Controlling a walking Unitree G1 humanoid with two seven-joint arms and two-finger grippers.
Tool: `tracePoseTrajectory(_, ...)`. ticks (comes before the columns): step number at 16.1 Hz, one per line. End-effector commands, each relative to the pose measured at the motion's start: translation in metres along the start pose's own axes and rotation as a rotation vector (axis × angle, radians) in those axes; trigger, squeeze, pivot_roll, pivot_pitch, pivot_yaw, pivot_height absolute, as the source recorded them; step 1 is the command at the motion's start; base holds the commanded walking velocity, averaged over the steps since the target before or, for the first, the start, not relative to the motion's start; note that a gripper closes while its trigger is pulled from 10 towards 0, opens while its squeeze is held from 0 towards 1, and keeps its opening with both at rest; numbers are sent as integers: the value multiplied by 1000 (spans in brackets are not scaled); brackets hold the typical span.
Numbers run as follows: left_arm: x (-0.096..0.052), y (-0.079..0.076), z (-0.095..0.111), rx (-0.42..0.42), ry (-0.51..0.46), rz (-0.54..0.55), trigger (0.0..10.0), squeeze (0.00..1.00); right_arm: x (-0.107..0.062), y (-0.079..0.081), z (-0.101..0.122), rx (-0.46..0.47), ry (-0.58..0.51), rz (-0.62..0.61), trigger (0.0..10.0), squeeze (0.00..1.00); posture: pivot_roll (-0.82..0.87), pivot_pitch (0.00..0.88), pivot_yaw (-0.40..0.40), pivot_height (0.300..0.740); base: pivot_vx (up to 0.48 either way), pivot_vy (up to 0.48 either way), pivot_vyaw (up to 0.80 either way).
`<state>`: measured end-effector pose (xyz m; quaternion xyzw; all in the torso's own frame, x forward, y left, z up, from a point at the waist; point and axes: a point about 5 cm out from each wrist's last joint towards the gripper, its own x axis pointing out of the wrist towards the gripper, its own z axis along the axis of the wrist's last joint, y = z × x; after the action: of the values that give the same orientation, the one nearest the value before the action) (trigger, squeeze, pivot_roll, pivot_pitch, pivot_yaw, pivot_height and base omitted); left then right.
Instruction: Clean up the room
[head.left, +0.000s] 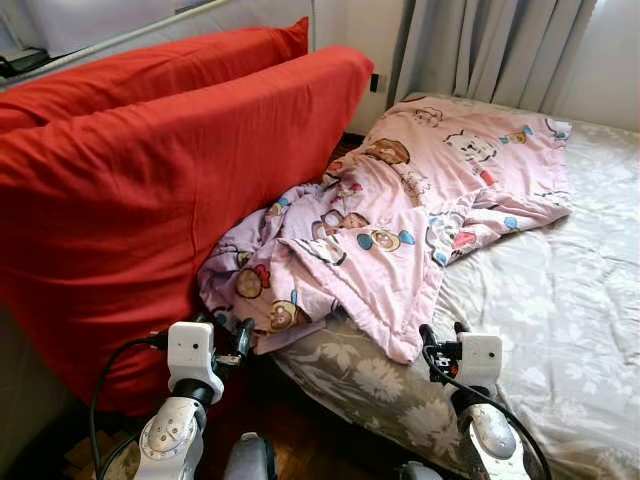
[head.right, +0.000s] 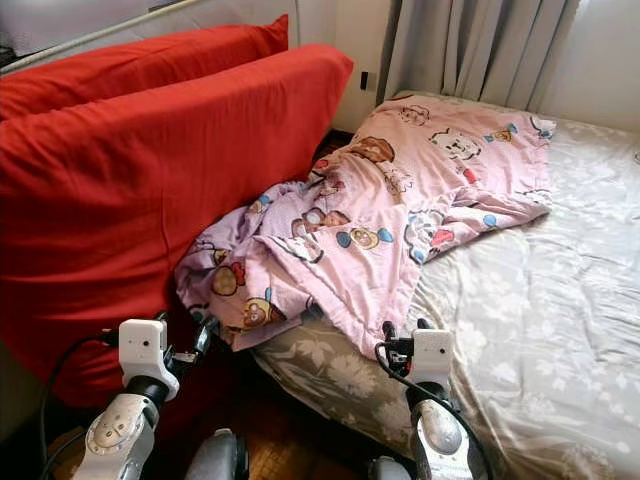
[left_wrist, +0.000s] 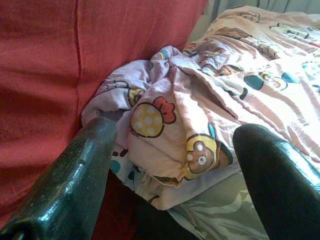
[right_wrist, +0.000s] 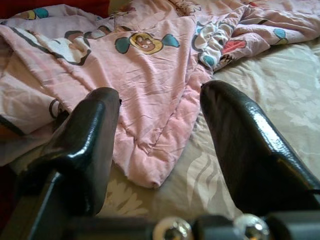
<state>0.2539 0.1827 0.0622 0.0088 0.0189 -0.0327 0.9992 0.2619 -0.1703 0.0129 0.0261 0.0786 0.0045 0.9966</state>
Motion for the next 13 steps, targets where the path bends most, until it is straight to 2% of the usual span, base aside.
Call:
tracePoseTrajectory(1,0,-1,1,4,2,-3,10000,0,0,1,1,-4,-6,12,10000,0,-4,49,-2,635,0,0,0)
tracePoseTrajectory(3,0,-1,2,3,1,-2,10000,0,0,3,1,-17,-7,29,10000,0,-2,50,-2,635,0,0,0)
tracePoseTrajectory(7,0,-1,2,4,2,-5,10000,0,-1,5,2,-9,-17,41,10000,0,-4,48,-1,635,0,0,800)
tracePoseTrajectory(13,2,-2,2,6,2,-11,10000,0,0,7,1,11,-12,41,10000,0,-2,42,2,635,0,0,0)
